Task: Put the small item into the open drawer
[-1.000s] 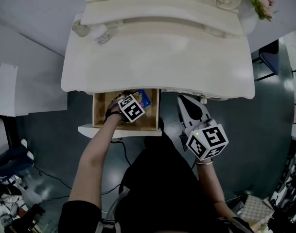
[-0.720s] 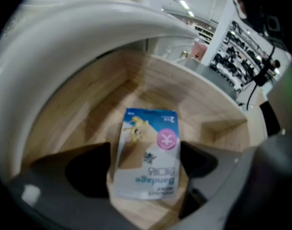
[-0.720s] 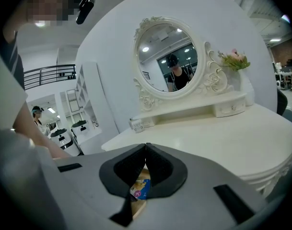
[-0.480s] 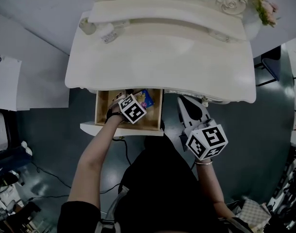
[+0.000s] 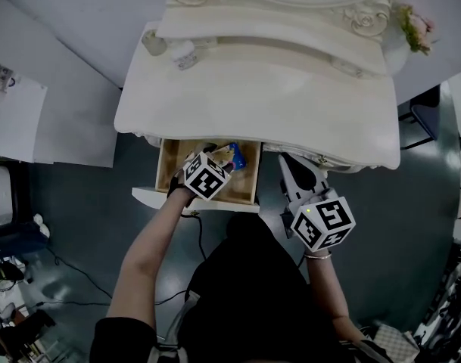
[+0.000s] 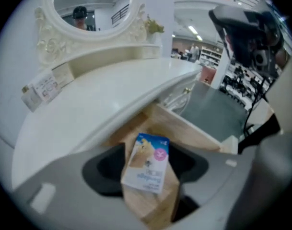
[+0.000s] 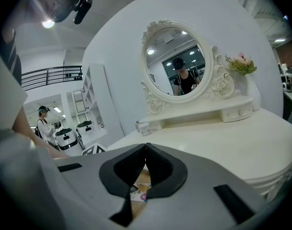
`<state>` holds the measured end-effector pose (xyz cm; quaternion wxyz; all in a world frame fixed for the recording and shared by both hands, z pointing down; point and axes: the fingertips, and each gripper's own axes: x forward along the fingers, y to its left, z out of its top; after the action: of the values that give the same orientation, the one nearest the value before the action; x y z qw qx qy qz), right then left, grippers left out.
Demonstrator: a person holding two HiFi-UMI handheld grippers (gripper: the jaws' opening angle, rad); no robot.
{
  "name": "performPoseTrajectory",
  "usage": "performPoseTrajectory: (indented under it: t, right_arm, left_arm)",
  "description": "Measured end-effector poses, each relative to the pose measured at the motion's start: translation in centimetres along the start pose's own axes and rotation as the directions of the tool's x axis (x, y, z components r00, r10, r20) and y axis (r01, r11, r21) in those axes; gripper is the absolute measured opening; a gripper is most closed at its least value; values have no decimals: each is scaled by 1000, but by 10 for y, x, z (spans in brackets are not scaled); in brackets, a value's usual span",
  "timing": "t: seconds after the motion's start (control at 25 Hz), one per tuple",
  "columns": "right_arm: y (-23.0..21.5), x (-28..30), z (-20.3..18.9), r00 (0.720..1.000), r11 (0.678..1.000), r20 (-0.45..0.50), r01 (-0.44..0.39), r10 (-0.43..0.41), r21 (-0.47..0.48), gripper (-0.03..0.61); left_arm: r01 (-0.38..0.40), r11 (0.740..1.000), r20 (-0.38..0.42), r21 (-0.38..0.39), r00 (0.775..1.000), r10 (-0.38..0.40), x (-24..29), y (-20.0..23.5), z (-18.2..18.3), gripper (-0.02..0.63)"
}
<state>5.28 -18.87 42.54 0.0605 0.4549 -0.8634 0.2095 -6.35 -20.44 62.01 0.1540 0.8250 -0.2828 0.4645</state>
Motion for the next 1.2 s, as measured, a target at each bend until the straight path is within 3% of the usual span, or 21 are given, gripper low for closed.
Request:
performPoseTrajectory:
  t: [0.2,0.4,0.68,0.88,1.2]
  right_arm:
    - [11,-2,3,1000,1000,17,-17,17,-16,5]
    - [18,-6,6,999,999,31,-20,21,-30,5]
    - [27,-13,9,999,998,43,-29,31,-51,5]
    - [34,-17,13,998,997,55,-31,35,-65,5]
    - [43,-24,19,996,996,80,-37,44,-79,5]
  left_arm:
    - [-34,998,114,-56,993,41,-35,-1,17,250]
    - [-63,992,232,-113,969,88,-74,1,34,209]
    - [-141,969,364,-201,908,208,-126,12,56,146]
    - [-154,954,452,-256,854,259,-158,11,66,130]
    - [-175,921,514,-348,786,343,-198,5,55,84]
